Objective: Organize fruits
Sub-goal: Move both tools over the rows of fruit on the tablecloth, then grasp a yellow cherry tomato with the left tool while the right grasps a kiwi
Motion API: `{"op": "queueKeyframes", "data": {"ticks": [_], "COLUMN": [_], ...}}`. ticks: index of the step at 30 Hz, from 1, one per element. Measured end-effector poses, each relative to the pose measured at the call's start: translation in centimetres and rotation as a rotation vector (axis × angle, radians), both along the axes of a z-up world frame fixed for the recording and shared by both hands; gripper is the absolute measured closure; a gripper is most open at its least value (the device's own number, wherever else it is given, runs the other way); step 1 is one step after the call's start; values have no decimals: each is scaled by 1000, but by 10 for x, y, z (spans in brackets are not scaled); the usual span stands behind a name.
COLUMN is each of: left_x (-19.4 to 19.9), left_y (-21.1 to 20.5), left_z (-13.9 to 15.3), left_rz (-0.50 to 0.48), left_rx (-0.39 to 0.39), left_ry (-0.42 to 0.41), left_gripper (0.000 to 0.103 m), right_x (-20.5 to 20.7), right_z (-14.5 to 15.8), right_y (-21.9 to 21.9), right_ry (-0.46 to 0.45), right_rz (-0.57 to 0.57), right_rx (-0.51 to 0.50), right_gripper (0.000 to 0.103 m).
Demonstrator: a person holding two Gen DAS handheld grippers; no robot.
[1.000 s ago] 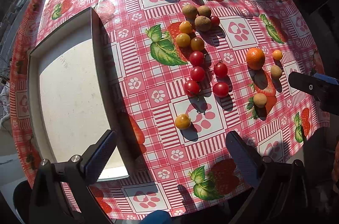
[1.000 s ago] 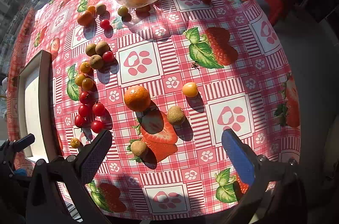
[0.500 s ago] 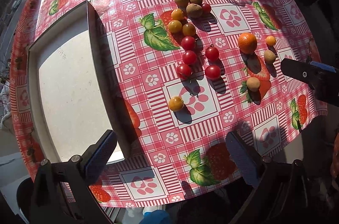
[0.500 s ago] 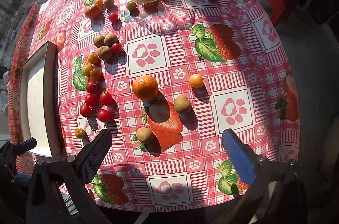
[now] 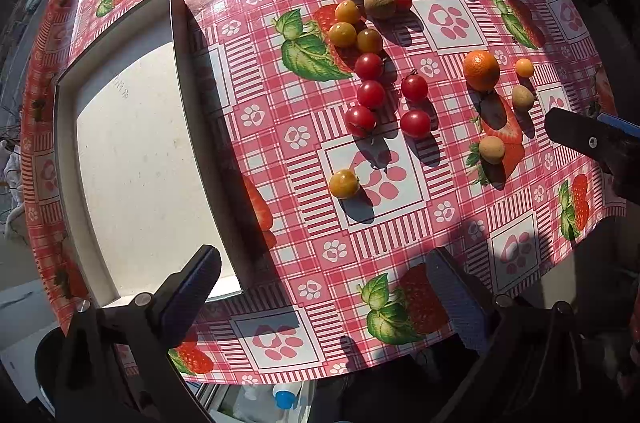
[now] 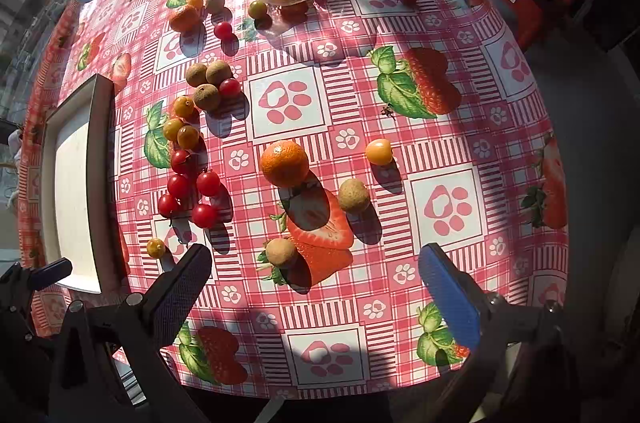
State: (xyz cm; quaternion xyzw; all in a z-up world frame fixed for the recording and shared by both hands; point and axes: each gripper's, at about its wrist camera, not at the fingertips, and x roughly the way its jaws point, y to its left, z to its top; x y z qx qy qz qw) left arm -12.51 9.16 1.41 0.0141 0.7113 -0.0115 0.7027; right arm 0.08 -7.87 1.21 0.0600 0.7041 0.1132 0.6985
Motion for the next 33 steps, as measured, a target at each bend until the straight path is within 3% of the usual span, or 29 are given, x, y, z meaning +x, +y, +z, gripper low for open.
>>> {"op": "queueKeyframes", "data": {"ticks": [24, 33], "left_x": [-3, 10], "left_y": [9, -19], "left_z": [-19, -46], "left_rz": [33, 5], "left_rx": [12, 10], "left_ry": [-5, -36], "left_gripper": [0, 0], "right_x": [-14, -20], "right_z": [-16, -40], "right_y": [-6, -12], "right_ry": [61, 127], "right_rz": [7, -24], "right_rx": [-2, 8], "right_gripper": [0, 0]}}
